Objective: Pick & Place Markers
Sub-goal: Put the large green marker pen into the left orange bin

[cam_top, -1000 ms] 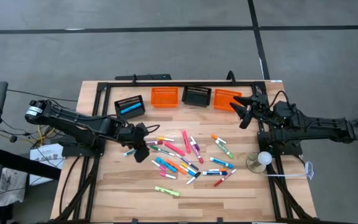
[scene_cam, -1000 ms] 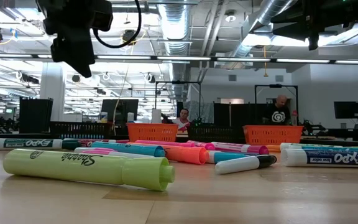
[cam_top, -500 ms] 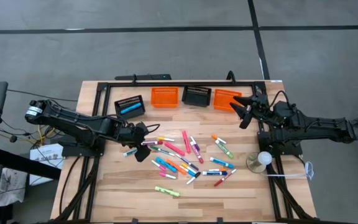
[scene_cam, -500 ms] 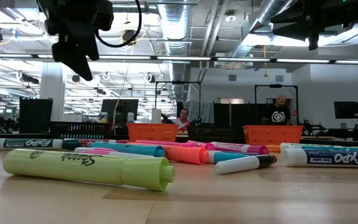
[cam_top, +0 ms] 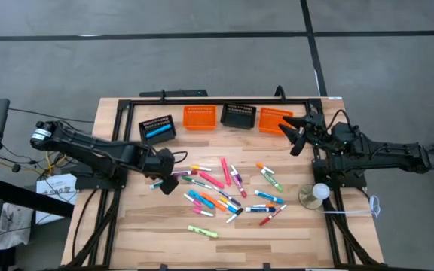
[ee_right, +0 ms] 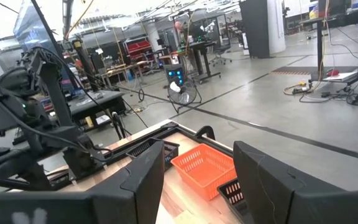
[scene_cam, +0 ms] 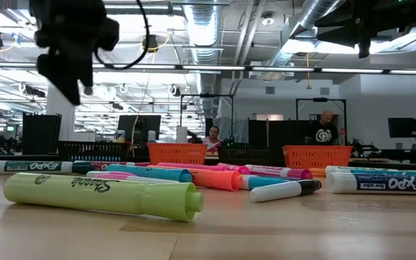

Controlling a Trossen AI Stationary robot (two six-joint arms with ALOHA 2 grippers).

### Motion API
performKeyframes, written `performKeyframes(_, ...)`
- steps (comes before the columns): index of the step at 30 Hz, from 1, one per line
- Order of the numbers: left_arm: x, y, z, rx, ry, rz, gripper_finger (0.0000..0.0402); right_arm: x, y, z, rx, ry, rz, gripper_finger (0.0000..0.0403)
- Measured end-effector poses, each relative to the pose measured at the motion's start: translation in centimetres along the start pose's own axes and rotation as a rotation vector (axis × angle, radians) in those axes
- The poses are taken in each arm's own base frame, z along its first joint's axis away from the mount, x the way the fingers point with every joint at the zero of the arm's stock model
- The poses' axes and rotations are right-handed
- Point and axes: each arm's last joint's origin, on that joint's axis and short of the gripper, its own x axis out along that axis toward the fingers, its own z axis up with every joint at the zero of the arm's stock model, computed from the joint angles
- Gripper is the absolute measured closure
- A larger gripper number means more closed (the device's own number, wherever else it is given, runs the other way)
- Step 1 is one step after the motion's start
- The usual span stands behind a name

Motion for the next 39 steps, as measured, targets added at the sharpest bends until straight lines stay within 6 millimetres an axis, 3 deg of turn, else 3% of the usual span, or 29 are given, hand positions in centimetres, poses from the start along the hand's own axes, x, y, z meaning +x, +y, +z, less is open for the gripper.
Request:
performKeyframes(11, 2.7, 1.9, -2.3, -0.187, 0.12, 0.067, 0.006, 0.0, 0.0, 0.0, -0.001, 0.0, 0.0, 0.0222)
performKeyframes(22, 4.1, 2.9, -3.4, -0.042, 0.156, 0.097, 0.006, 0.0, 0.0, 0.0, -0.001, 0.0, 0.0, 0.0219)
performKeyframes(32, 4.5, 2.3, -2.9, 0.092, 0.117, 0.037, 0.006, 0.0, 0.0, 0.0, 0.0, 0.0, 0.0, 0.0221)
performKeyframes(39, 7.0, 2.6, -3.6, 0.128, 0.205, 0.132, 0.006, 0.0, 0.0, 0.0, 0.001, -0.001, 0.0, 0.0223)
